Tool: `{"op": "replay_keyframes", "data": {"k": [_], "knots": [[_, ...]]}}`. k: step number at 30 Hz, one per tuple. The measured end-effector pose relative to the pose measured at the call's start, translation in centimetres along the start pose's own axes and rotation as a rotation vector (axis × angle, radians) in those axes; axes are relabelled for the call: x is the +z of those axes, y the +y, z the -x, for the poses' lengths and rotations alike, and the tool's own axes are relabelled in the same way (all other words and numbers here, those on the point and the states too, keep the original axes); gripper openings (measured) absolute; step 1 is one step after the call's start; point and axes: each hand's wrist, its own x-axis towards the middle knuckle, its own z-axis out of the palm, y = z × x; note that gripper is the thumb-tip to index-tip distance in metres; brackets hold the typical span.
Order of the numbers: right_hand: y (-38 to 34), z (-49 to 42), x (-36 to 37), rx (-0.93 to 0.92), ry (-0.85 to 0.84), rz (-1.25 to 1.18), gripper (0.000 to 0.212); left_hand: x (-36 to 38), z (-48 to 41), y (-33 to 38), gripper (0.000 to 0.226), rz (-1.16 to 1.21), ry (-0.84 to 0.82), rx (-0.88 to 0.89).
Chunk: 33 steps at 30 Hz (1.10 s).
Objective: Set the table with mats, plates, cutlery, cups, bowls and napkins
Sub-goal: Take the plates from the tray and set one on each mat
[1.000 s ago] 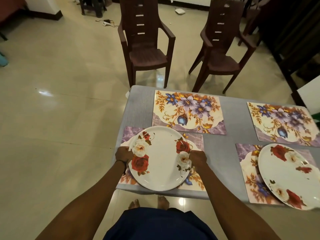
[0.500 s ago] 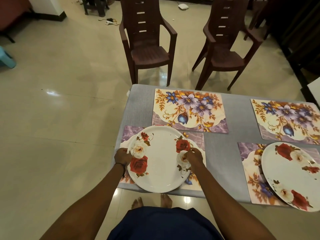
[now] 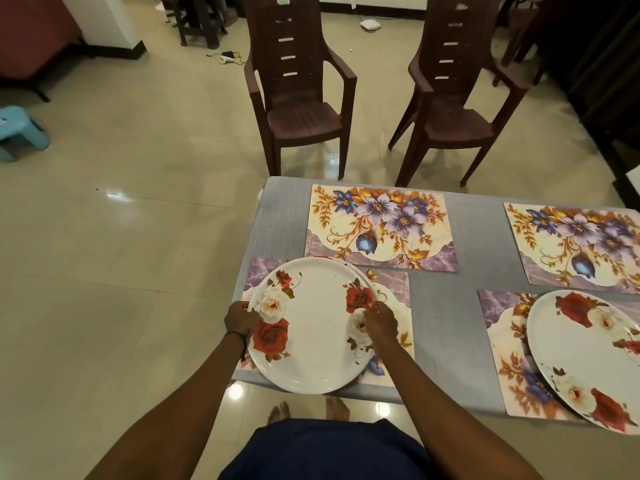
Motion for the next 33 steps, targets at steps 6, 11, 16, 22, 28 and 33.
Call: {"op": "replay_keyframes", "data": {"k": [6, 11, 16, 22, 28, 33], "knots": [[-1.7, 0.5, 0.8, -0.054, -0.001, 0.024, 0.038, -1.3, 1.0, -0.7, 0.011, 0.03, 0.058, -0.01], [-2.4, 1.9, 3.2, -0.051, -0.022, 0.008, 0.04, -3.9, 0.4, -2.1, 0.029, 0.055, 0.034, 0.004], [-2.8, 4.7, 6.4, 0.019, -0.004, -0.019, 0.011, -7.6, -1.9, -3.8, 0.041, 0.039, -0.028, 0.054], [-5.5, 9.7, 16.8, 0.043, 0.064, -0.102, 0.045, -16.5, -7.1, -8.2, 0.028, 0.068, -0.007, 0.079], [-12.4, 14.9, 26.7, -0.042, 0.1, -0.128, 0.036, -27.5, -10.8, -10.9, 0.03, 0.161, 0.113, 0.094], [-16.8, 15.6, 32.2, -0.11, 0.092, -0.111, 0.039, -32.9, -14.3, -10.8, 0.027, 0.195, 0.14, 0.146]]}}
